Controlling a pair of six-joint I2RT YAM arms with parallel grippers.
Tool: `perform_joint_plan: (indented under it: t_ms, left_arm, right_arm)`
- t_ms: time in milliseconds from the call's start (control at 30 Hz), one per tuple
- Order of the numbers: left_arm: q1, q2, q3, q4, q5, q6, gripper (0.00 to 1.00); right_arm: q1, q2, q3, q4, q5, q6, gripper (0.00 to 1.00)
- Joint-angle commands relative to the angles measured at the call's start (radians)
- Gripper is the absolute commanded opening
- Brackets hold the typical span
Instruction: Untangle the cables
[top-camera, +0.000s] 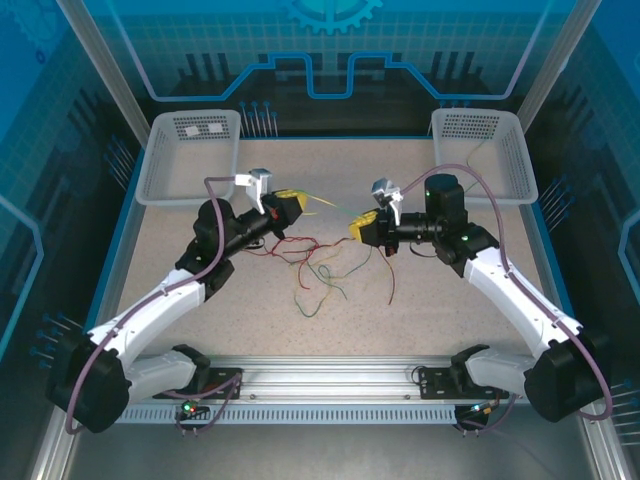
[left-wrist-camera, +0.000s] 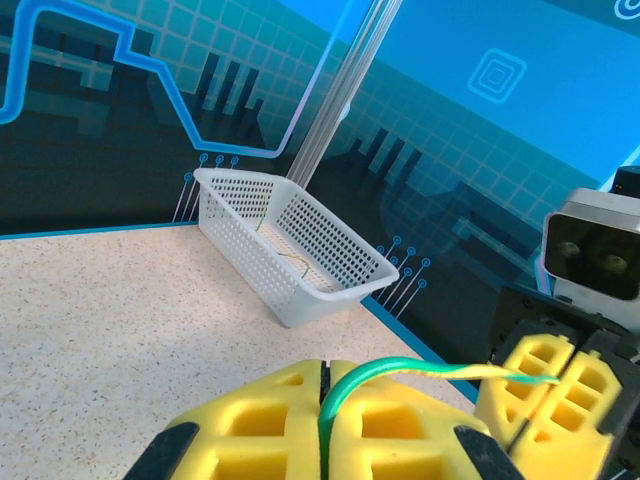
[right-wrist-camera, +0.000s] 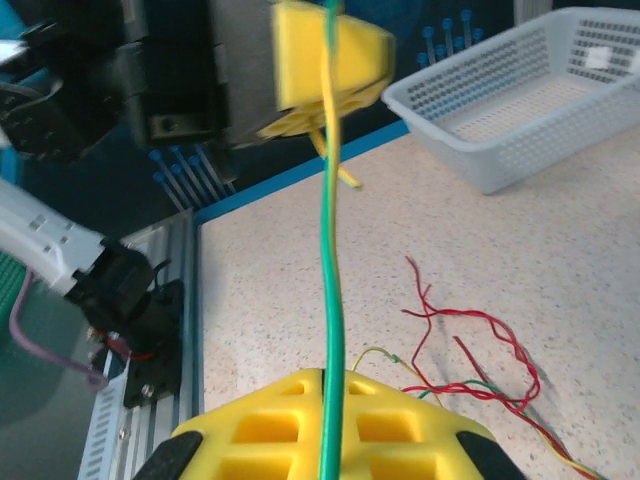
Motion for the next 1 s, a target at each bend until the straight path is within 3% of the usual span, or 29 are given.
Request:
perform_joint_plan:
  t_ms: [0,133,267,400,533,633,867,967]
  left_arm:
    - [0.001,0.002,0.005,0.011,0.009,0.014,0.0]
    - [-0.078,0.098,0.074,-0.031,0.113,0.077,0.0]
    - [-0.167,0.196,0.122,-0.083,0.085,0.141,0.0]
    - [-0.24,0.321,0.177,-0.075,0.105,0.15,0.0]
    - [-0.308,0.454,0.254,-0.083,0.104,0.147,0.0]
    - [-0.325,0.513,0.284,-0.058,0.109,0.116,0.0]
    - [-0.326,0.503,0.286,-0.027,0.149,0.133,0.0]
    - [-0.325,0.478,0.267,0.002,0.152,0.132,0.0]
  right_arm:
    - [-0.006,-0.023,-0.014,0.097,0.126,0.092,0.0]
    - [0.001,-0.032,-0.031,0.281,0.268,0.265,0.0]
    - [0.002,-0.037,-0.035,0.415,0.444,0.43,0.0]
    - [0.018,-0.021,-0.05,0.547,0.509,0.555,0.0]
    - [0.054,-0.039,-0.065,0.577,0.631,0.577,0.0]
    - [0.056,-0.048,-0.064,0.572,0.649,0.594,0.0]
    - [0.056,-0.095,-0.093,0.511,0.718,0.543,0.0]
    - [0.044,-0.087,-0.044,0.406,0.729,0.533,0.0]
